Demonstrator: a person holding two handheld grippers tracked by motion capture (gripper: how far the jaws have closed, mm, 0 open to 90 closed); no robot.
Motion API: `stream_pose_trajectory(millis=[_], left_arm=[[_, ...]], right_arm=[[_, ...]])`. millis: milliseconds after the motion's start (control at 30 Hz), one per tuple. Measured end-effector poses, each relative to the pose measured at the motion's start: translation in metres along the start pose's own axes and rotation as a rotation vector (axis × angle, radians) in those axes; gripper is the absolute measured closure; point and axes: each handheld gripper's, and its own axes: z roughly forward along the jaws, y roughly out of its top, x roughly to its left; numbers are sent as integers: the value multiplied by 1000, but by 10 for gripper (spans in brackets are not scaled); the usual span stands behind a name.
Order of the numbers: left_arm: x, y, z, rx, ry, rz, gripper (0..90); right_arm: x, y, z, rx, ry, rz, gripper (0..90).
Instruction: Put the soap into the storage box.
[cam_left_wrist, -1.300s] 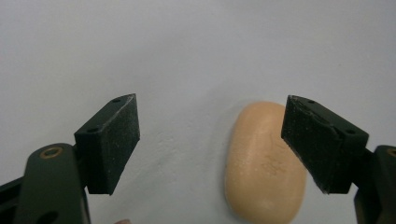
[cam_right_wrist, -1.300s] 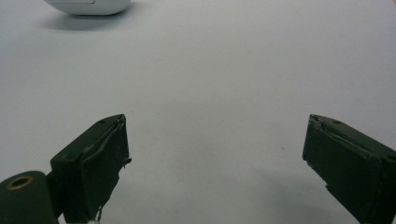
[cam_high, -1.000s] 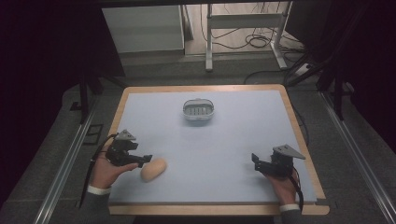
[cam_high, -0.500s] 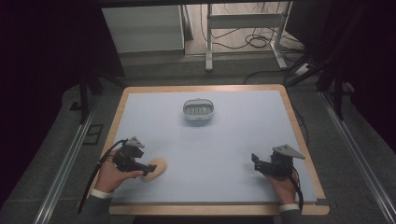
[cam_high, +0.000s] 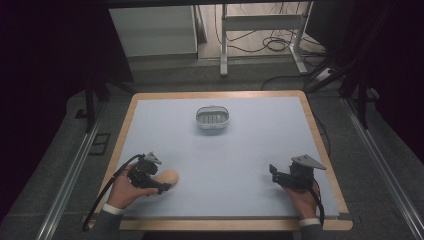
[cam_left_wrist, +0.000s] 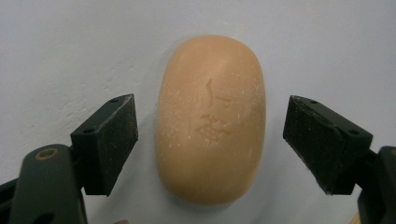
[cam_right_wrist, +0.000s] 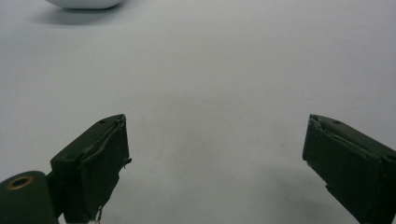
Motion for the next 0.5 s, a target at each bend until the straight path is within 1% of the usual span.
stream_pose_trajectory(millis=[167,267,500], left_arm=[[-4,1,8,34,10,16,187],[-4,1,12,45,15,14,200],[-4,0,13,44,34,7,279]], right_arm=[[0,0,0,2,0,3,72],[0,0,0,2,-1,4,72],[0,0,0,3,-3,5,72]])
